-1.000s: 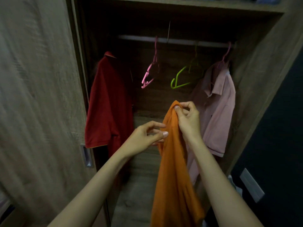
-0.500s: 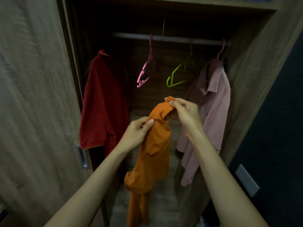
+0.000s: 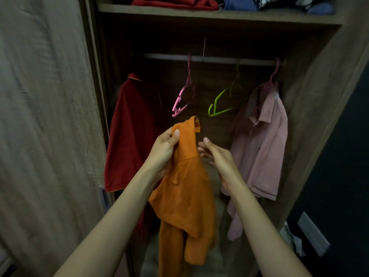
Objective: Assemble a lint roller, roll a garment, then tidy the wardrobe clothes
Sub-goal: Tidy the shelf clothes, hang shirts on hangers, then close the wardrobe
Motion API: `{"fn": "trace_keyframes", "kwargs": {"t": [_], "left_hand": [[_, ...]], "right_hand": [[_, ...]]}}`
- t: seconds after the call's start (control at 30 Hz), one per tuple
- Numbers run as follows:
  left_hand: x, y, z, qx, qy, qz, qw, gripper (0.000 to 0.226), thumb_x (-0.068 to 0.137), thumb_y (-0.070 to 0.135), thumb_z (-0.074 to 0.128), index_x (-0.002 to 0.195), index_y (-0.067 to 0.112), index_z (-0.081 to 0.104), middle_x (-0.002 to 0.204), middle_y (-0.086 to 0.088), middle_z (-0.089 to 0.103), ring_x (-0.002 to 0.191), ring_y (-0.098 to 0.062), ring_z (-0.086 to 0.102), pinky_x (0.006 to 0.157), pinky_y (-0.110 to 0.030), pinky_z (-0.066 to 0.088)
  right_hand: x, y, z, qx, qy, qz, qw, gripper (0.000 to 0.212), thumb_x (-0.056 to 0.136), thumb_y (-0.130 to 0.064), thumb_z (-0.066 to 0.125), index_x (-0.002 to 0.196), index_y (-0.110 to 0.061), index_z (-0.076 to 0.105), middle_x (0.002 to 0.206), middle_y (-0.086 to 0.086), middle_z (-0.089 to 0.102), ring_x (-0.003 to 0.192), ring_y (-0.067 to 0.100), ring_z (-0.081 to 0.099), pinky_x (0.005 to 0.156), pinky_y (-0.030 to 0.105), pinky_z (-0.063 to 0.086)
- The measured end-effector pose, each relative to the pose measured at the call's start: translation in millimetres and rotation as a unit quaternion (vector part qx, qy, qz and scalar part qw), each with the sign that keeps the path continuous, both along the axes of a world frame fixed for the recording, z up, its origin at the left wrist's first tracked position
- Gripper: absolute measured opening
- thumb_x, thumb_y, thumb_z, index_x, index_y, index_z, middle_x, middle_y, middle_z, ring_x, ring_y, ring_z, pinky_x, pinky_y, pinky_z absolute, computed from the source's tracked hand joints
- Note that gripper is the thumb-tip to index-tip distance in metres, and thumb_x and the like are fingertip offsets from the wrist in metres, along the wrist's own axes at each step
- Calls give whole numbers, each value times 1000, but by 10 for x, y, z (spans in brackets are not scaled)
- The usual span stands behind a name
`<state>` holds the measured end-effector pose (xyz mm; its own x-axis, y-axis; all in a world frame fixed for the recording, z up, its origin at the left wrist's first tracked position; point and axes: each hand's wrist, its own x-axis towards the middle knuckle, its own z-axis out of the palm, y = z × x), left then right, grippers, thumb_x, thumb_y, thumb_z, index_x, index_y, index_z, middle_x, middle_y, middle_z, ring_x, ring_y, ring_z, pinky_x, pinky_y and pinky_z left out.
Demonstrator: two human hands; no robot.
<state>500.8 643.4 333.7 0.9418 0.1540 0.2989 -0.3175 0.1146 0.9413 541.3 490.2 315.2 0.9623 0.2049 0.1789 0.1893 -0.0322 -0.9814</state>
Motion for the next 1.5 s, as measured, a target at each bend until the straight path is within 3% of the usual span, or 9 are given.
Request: {"fn": "trace_keyframes", "kwargs": {"t": [0.2,0.4,0.53,0.63,0.77,0.9,1.2,1.3,1.5], "left_hand": [[42,-98,13,-28,-1,19,999,26,105,28,43,117,22,66,82,1,71,73,-10,65,76,-30,53],[-12,-145,39,-20,3,9,1000,27,105,28,43,117,24,66,99,5,74,90,-5,71,80,-20,57],[-33,-105,61,-27,-6,8,1000,28,104,33,43,107,24,70,91,5,75,85,-7,70,73,-17,57],[-46,-68,62,22,9,-9,1000,37,101,48,39,103,30,71,88,5,76,84,-8,72,67,-16,57],[-63,-33,15,96,26,-37,994,59,83,71,55,116,23,65,108,-3,71,100,-17,69,86,-31,57],[-93,-42,16,165,4,-31,986,35,85,49,69,112,27,64,106,2,72,94,-12,72,86,-29,57],[21,-54,75,82,-37,8,996,11,98,23,56,104,24,65,98,2,71,89,-7,69,86,-25,55],[26,-13,87,65,-36,12,997,12,99,24,55,106,24,64,94,4,70,85,-7,68,81,-23,56],[-33,203,117,-7,-20,84,996,7,98,27,57,99,24,62,90,2,68,82,-12,69,77,-27,56]], "right_hand": [[-70,68,93,66,-44,2,997,22,90,-45,56,92,-28,71,98,-6,72,100,14,63,88,26,45],[-21,81,159,69,-40,-2,997,53,87,-43,61,134,-21,50,95,-18,63,98,-2,58,90,23,44],[-22,47,158,49,-108,-6,993,18,88,-37,63,96,-22,70,87,-13,70,89,0,63,86,25,47],[11,10,224,76,-140,-22,987,17,91,-31,60,83,-18,66,75,-6,67,76,9,63,79,34,51],[23,6,371,51,-207,-17,977,21,94,-26,57,80,-12,58,63,-2,58,60,12,58,60,39,51],[22,12,453,11,-258,-15,966,24,93,-26,58,77,-9,56,65,3,57,58,11,58,54,37,51],[60,-70,-121,20,-44,137,989,20,94,-38,51,88,-24,63,72,-16,65,67,-3,59,61,10,45],[87,-120,-438,-105,-13,196,975,36,87,-49,56,114,-26,64,111,-5,69,98,2,63,87,20,50],[114,-237,-490,-31,-7,124,992,26,93,-26,57,115,-15,65,96,-7,71,85,2,68,76,16,50]]}}
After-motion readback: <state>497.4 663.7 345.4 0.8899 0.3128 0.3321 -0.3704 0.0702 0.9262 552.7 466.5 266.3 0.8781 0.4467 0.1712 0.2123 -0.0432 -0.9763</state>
